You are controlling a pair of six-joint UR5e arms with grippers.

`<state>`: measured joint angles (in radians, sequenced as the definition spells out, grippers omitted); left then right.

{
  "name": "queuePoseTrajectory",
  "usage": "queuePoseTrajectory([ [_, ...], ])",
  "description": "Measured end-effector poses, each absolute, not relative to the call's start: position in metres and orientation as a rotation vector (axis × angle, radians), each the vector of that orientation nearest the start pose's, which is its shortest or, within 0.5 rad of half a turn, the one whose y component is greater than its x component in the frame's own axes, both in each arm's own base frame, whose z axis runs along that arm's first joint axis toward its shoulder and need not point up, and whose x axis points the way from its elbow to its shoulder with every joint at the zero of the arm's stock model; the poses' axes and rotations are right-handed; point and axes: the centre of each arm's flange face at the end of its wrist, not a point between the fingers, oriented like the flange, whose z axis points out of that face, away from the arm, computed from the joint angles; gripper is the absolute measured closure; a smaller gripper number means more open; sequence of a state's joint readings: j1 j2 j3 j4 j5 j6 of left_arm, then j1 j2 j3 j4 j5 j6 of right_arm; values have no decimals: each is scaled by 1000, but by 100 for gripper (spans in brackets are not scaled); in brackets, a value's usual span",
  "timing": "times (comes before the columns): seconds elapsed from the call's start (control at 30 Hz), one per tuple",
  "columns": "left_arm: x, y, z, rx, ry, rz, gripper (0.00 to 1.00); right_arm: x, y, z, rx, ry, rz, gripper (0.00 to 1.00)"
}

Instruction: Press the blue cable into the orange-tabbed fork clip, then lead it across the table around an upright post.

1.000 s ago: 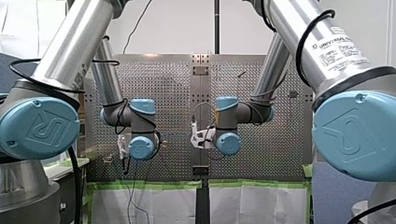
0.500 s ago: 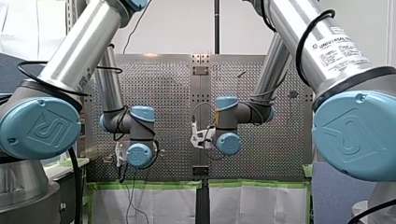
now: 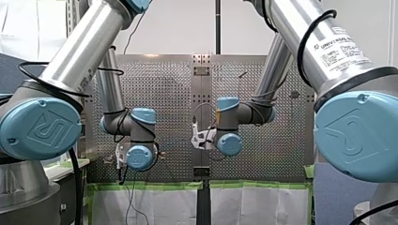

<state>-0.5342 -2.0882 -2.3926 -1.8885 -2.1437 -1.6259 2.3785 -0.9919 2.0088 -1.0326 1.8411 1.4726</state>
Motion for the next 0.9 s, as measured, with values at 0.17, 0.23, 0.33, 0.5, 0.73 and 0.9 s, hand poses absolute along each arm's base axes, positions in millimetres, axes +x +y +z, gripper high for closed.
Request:
queuePoseTrajectory([
  [0.17,282,-259,44,-40,1643,24,100,473,-289,75,1626,-823,1502,100],
  [0.23,282,-259,44,-40,1643,25,100,476,-291,68,1636,-837,1474,100],
  [0.33,282,-259,44,-40,1643,25,100,480,-296,57,1649,-857,1430,100],
  [0.5,282,-259,44,-40,1643,25,100,486,-303,41,1682,-872,1382,100],
  [0.73,282,-259,44,-40,1643,24,100,488,-304,26,1731,-880,1334,100],
  [0.9,287,-256,49,-56,1643,10,100,481,-306,28,1738,-901,1319,100],
])
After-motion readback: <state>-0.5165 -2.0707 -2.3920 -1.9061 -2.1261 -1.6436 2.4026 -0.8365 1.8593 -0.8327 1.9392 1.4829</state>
